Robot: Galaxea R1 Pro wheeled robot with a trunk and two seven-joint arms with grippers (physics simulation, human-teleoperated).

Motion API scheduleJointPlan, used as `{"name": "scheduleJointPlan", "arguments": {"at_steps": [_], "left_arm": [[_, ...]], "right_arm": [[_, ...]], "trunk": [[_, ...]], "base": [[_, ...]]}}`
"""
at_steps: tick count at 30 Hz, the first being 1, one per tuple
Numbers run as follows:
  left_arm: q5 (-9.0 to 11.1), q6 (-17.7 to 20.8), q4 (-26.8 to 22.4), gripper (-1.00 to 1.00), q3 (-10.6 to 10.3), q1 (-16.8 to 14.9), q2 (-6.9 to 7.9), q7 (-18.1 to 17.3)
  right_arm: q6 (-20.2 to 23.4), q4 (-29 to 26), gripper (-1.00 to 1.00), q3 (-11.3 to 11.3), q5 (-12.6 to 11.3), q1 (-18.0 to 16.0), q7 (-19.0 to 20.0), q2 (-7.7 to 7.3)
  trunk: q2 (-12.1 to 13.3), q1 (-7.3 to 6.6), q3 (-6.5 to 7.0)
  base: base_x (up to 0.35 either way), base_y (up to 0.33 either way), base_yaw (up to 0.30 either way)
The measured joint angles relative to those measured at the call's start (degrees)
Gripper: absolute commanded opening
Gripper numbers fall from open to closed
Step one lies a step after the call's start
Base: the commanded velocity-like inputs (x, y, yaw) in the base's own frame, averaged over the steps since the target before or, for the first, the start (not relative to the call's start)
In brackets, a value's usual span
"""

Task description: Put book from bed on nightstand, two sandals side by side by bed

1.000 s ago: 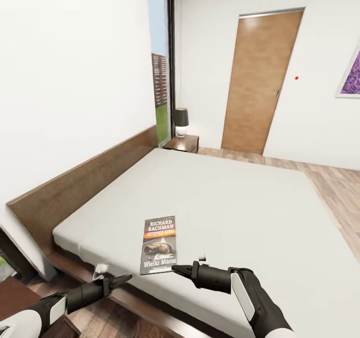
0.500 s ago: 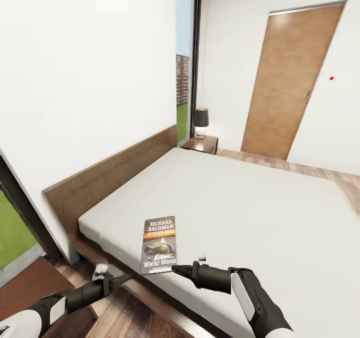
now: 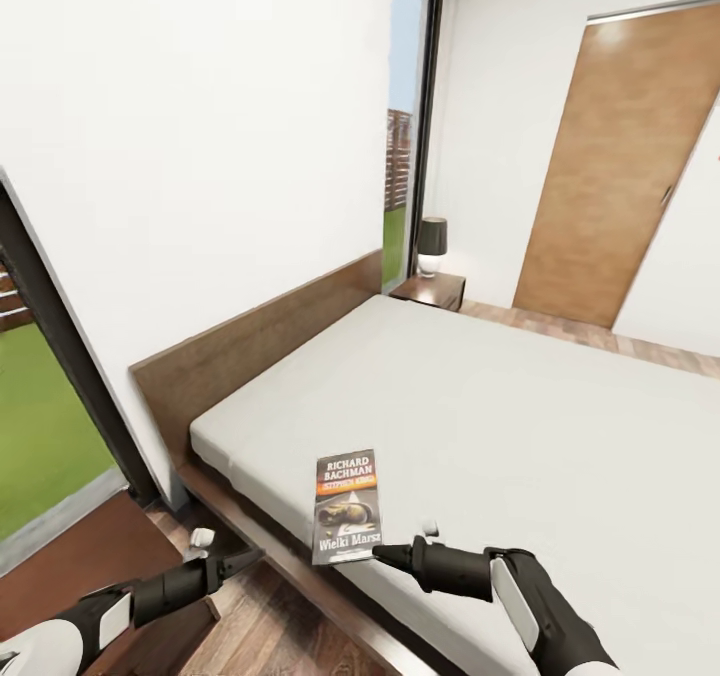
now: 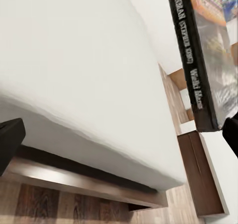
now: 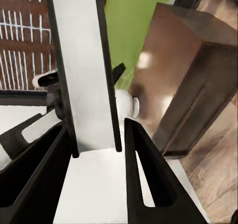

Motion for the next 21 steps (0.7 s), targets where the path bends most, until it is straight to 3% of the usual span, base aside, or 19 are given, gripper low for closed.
{"name": "scheduleJointPlan", "arguments": {"at_steps": [2, 7, 12, 14, 17, 21], "left_arm": [[0.0, 0.0, 0.0, 1.00, 0.0, 0.0, 0.02, 0.0], [0.0, 0.0, 0.0, 1.00, 0.0, 0.0, 0.01, 0.0], [0.0, 0.0, 0.0, 1.00, 0.0, 0.0, 0.01, 0.0], [0.0, 0.0, 0.0, 1.00, 0.0, 0.0, 0.02, 0.0], [0.0, 0.0, 0.0, 1.00, 0.0, 0.0, 0.01, 0.0], [0.0, 0.0, 0.0, 1.00, 0.0, 0.0, 0.00, 0.1]], "right_arm": [[-1.1, 2.4, -1.00, -0.1, 0.6, 0.0, 0.1, -4.96], [-3.0, 3.7, -1.00, -0.1, 0.0, 0.1, 1.1, -11.12], [-3.1, 4.3, -1.00, -0.1, 0.0, 0.2, 9.2, -13.66], [-3.3, 4.5, -1.00, -0.2, 0.2, 0.2, 14.4, -15.91], [-3.3, 4.6, -1.00, -0.2, 0.4, 0.2, 17.1, -17.51], [-3.3, 4.4, -1.00, -0.5, 0.4, 0.2, 18.0, -17.99]], "trunk": [[0.0, 0.00, -0.04], [0.0, 0.00, -0.16], [0.0, 0.00, -0.27], [0.0, 0.00, -0.32], [0.0, 0.00, -0.38], [0.0, 0.00, -0.47]], "base": [[0.000, 0.000, 0.089], [0.000, 0.000, 0.051], [0.000, 0.000, 0.008], [0.000, 0.000, 0.002], [0.000, 0.000, 0.000], [0.000, 0.000, 0.000]]}}
